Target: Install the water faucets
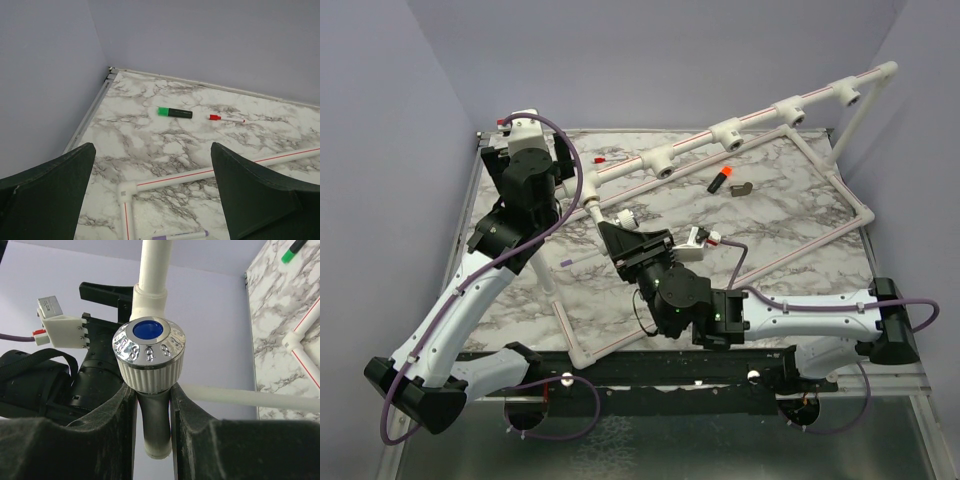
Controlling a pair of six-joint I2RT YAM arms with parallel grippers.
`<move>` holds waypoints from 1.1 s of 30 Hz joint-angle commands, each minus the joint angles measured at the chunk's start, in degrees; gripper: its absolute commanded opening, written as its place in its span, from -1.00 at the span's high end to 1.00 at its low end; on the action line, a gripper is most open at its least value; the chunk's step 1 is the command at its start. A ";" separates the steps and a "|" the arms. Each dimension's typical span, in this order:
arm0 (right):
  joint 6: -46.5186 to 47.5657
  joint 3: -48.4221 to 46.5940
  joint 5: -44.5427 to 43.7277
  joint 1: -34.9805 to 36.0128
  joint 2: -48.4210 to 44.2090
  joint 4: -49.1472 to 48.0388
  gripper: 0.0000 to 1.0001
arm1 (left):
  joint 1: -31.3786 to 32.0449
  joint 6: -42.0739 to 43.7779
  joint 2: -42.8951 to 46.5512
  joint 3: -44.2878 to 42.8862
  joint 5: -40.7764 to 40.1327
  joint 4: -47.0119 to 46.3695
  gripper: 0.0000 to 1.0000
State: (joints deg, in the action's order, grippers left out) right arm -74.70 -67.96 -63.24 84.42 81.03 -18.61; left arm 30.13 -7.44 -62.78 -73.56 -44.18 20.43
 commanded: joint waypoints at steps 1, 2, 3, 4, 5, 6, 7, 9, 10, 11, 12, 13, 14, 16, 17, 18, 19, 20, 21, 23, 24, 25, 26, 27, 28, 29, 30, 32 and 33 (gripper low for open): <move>-6.06 2.06 4.51 -1.63 0.45 5.79 0.98 | 2.74 0.41 1.13 0.69 3.29 5.44 -0.98; -5.81 2.17 4.53 -1.61 0.25 5.79 0.93 | 2.70 0.49 1.12 0.72 3.20 5.50 -0.98; -5.57 2.22 4.64 -1.62 0.14 5.86 0.85 | 2.74 0.54 1.16 0.70 3.21 5.50 -0.98; -5.09 2.30 4.77 -1.63 -0.05 5.80 0.74 | 2.72 0.58 1.17 0.67 3.08 5.58 -0.98; -4.36 2.43 4.97 -1.59 -0.16 5.62 0.63 | 2.74 0.65 1.25 0.69 2.98 5.60 -0.98; -3.33 2.59 5.21 -1.62 -0.44 5.07 0.53 | 2.72 0.72 1.26 0.70 2.78 5.59 -0.98; -2.17 2.84 5.42 -1.63 -0.63 4.36 0.45 | 2.74 0.88 1.18 0.75 2.57 5.60 -0.98; -0.14 3.77 5.70 -1.63 -1.14 2.64 0.30 | 2.74 1.00 1.32 0.88 2.21 5.59 -0.98; 1.15 4.25 5.83 -1.63 -1.41 1.42 0.23 | 2.74 1.09 1.27 0.87 2.10 5.63 -0.98; 2.11 4.73 5.83 -1.63 -1.77 0.58 0.18 | 2.74 1.11 1.34 0.94 2.00 5.60 -0.98; 2.88 5.17 5.77 -1.63 -2.11 0.00 0.14 | 2.68 1.11 1.30 1.03 1.92 5.51 -0.98; 3.68 5.88 5.83 -1.62 -2.57 -0.84 0.09 | 2.73 1.15 1.27 1.07 1.91 5.50 -0.98; 4.59 6.61 5.89 -1.63 -3.00 -1.87 0.04 | 2.74 1.20 1.20 1.12 1.84 5.49 -0.98; 6.59 8.19 6.09 -1.63 -4.04 -4.94 -0.04 | 2.70 1.27 1.20 1.22 1.65 5.36 -0.98; 7.81 8.96 6.14 -1.63 -4.54 -5.96 -0.07 | 2.67 1.35 1.18 1.22 1.58 5.29 -0.98; 8.70 9.63 6.19 -1.63 -5.26 -6.80 -0.10 | 2.71 1.36 1.17 1.23 1.43 5.19 -0.98; 9.67 10.23 6.22 -1.63 -5.78 -7.55 -0.13 | 2.73 1.41 1.13 1.25 1.36 5.16 -0.98; 10.92 10.78 6.47 -1.63 -6.31 -8.22 -0.16 | 2.74 1.54 1.09 1.16 1.34 5.11 -0.98; 12.21 11.39 6.92 -1.63 -6.79 -9.02 -0.17 | 2.74 1.53 0.99 1.14 1.29 5.07 -0.98; 16.15 12.62 8.00 -1.62 -7.87 -11.35 -0.21 | 2.69 1.55 0.93 1.30 1.08 5.02 -0.98; 17.86 13.45 8.49 -1.63 -8.43 -12.65 -0.23 | 2.73 1.63 0.91 1.31 1.05 4.98 -0.98; 19.39 14.33 8.91 -1.61 -9.22 -13.81 -0.24 | 2.70 1.70 0.91 1.31 1.01 4.98 -0.98; 21.10 15.17 9.14 -1.63 -10.02 -14.94 -0.25 | 2.68 1.73 0.91 1.31 1.03 4.98 -0.98; 23.23 15.85 9.43 -1.63 -11.01 -15.72 -0.26 | 2.73 1.68 0.91 1.31 1.02 4.98 -0.98; 25.25 16.37 9.64 -1.63 -12.01 -16.12 -0.28 | 2.74 1.80 0.83 1.28 0.96 4.98 -0.98; 27.06 16.77 9.99 -1.61 -13.03 -16.20 -0.28 | 2.72 1.79 0.82 1.23 0.94 4.98 -0.98; 28.88 17.28 10.44 -1.63 -14.05 -16.47 -0.28 | 2.74 1.86 0.82 1.27 0.94 4.98 -0.98; 33.68 17.94 11.92 -1.63 -15.74 -17.25 -0.28 | 2.74 1.90 0.83 1.17 0.86 4.98 -0.98; 36.56 18.08 13.05 -1.63 -16.50 -17.74 -0.28 | 2.72 1.95 0.82 1.15 0.80 4.98 -0.98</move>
State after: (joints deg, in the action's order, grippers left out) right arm -50.59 -51.00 -53.54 83.13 67.92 -32.69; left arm 31.94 -6.44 -62.02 -73.52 -44.69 21.89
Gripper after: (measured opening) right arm 0.641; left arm 0.988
